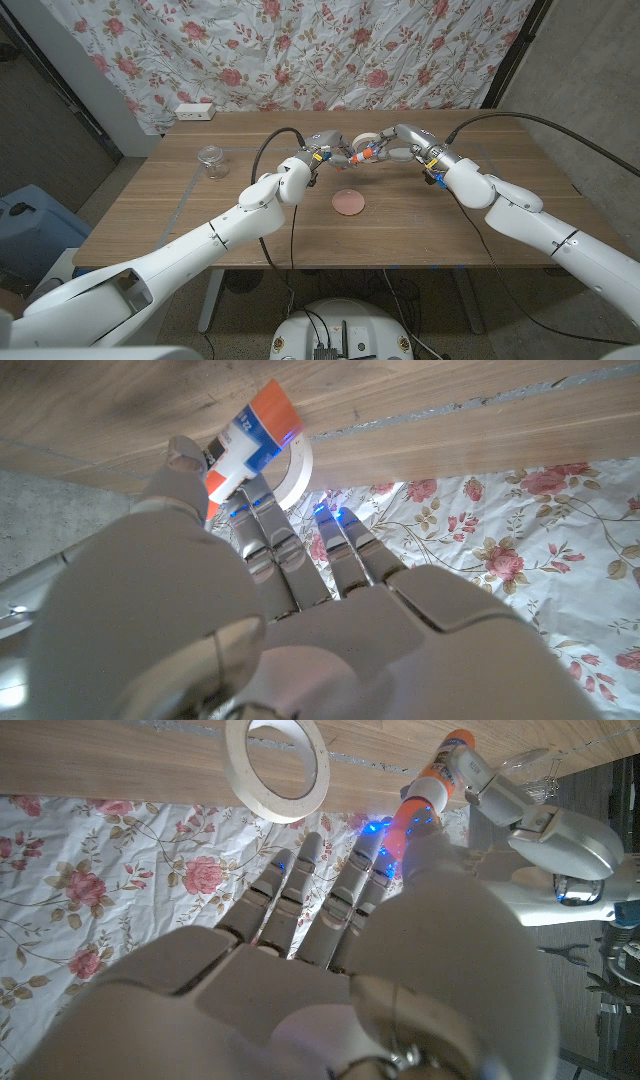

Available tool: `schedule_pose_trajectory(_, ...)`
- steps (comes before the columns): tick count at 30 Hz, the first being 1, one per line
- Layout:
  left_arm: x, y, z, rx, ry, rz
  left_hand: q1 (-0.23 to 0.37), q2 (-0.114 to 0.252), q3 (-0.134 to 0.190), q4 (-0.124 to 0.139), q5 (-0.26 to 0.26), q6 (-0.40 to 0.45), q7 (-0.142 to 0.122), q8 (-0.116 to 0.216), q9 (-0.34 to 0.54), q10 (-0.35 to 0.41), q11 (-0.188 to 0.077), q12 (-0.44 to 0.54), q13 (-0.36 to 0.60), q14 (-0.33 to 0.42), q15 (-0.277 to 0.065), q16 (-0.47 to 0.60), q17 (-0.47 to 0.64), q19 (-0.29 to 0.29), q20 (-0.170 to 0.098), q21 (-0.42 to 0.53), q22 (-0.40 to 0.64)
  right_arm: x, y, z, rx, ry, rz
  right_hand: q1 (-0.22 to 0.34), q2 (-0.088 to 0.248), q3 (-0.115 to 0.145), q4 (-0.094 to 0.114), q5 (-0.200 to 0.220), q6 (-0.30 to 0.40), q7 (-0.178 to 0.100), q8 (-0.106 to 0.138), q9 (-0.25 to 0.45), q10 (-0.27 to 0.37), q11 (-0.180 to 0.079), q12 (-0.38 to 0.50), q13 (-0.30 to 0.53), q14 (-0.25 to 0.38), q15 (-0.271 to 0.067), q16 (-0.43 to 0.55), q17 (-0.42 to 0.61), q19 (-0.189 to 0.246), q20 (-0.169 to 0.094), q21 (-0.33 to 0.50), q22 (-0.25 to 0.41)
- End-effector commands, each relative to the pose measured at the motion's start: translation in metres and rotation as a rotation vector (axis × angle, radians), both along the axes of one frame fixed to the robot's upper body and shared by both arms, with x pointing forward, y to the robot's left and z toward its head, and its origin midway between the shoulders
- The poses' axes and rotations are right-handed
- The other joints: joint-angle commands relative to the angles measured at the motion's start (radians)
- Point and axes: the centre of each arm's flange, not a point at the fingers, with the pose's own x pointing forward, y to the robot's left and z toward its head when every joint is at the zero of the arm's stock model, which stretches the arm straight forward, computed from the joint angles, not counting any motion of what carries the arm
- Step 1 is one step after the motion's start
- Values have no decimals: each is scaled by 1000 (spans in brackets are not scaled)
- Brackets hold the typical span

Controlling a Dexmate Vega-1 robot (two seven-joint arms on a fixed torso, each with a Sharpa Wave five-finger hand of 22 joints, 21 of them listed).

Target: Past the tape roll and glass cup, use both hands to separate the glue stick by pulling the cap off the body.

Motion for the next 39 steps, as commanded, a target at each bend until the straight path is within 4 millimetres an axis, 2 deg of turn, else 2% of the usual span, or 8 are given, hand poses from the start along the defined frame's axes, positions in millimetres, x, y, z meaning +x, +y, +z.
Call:
schedule_pose_trajectory(1, 0, 0, -2, 10, -3, 4, 16, 26, 1, 5, 8, 10, -1, 8, 4, 5, -4, 5, 2, -2, -137, -2, 0, -1, -62, -3, 1, -1, -5, 4, 11, 8, 5, -2, 6, -4, -1, 2, 49, -33, 6, 5, 6, 1, 0, 2, 11, -153, 0, -1, 8, 0, 1, 0)
schedule_pose_trajectory(22, -2, 7, 0, 24, -5, 25, 17, 26, 0, 5, 8, 11, -3, 8, 4, 3, -4, 5, 2, -1, -137, -2, 0, -1, -62, -3, 1, -1, -14, 8, 16, -1, -16, -5, 7, -9, -1, 2, 45, -34, 3, 4, 3, 1, -5, 3, 9, -152, -1, -3, 8, 4, 0, 0)
schedule_pose_trajectory(39, -5, 36, 6, 87, -7, 97, 16, 26, -2, 5, 8, 8, -4, 8, 4, 2, -4, 5, 2, -2, -138, -2, 0, -1, -62, -3, 1, 8, -29, 10, -4, 5, -80, -1, 10, -12, -2, 2, 40, -34, 0, 3, -5, 1, -11, 6, 9, -154, 0, -2, 8, 2, 0, 0)
